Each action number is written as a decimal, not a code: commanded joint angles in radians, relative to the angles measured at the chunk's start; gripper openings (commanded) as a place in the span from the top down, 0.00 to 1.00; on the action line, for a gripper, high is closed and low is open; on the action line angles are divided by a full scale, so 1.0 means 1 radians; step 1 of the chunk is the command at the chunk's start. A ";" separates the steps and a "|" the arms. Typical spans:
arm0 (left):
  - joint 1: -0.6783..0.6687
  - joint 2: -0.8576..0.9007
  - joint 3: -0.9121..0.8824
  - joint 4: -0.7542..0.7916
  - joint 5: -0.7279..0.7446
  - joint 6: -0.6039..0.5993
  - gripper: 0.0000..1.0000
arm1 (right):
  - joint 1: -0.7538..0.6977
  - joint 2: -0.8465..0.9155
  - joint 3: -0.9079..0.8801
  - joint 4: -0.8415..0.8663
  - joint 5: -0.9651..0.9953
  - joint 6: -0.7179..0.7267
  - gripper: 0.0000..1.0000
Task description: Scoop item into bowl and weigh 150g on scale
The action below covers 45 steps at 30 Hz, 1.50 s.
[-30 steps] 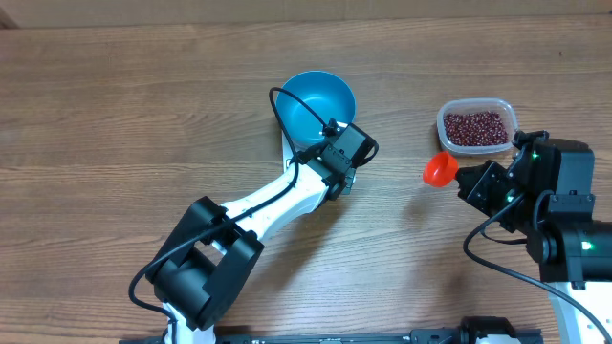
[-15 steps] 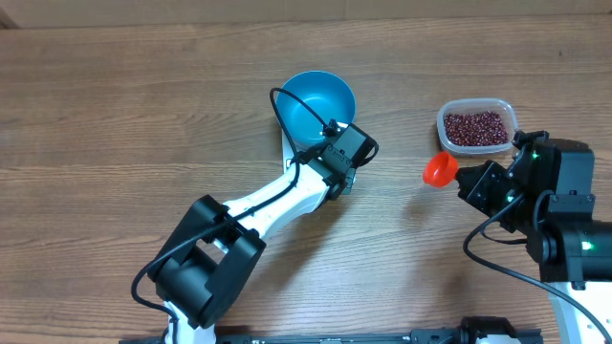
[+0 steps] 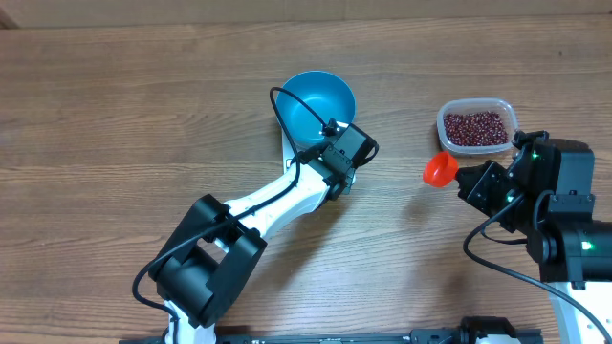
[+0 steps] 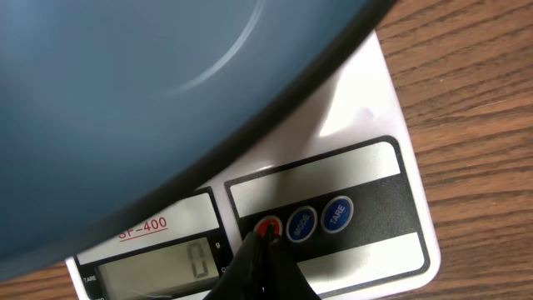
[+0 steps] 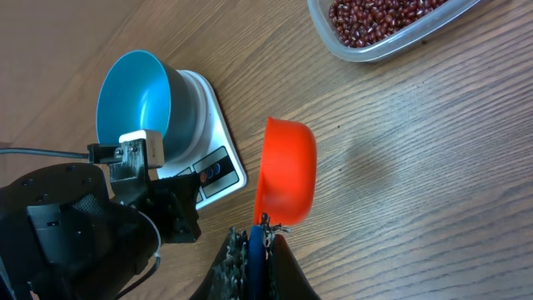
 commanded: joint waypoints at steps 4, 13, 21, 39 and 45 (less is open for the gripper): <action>0.003 0.019 -0.020 0.043 -0.018 -0.010 0.96 | 0.004 -0.001 0.025 0.004 0.007 0.002 0.96; 0.003 0.019 -0.044 0.078 -0.018 -0.010 0.96 | 0.004 -0.001 0.025 0.005 0.007 0.002 0.96; 0.003 0.019 -0.045 0.072 -0.018 -0.010 0.96 | 0.004 -0.001 0.025 0.005 0.007 0.002 0.96; 0.003 0.020 -0.056 0.070 -0.014 -0.011 0.96 | 0.004 -0.001 0.025 0.005 0.006 0.003 0.96; 0.003 0.020 -0.056 0.071 -0.014 -0.014 0.96 | 0.004 -0.001 0.025 0.005 0.006 0.002 0.96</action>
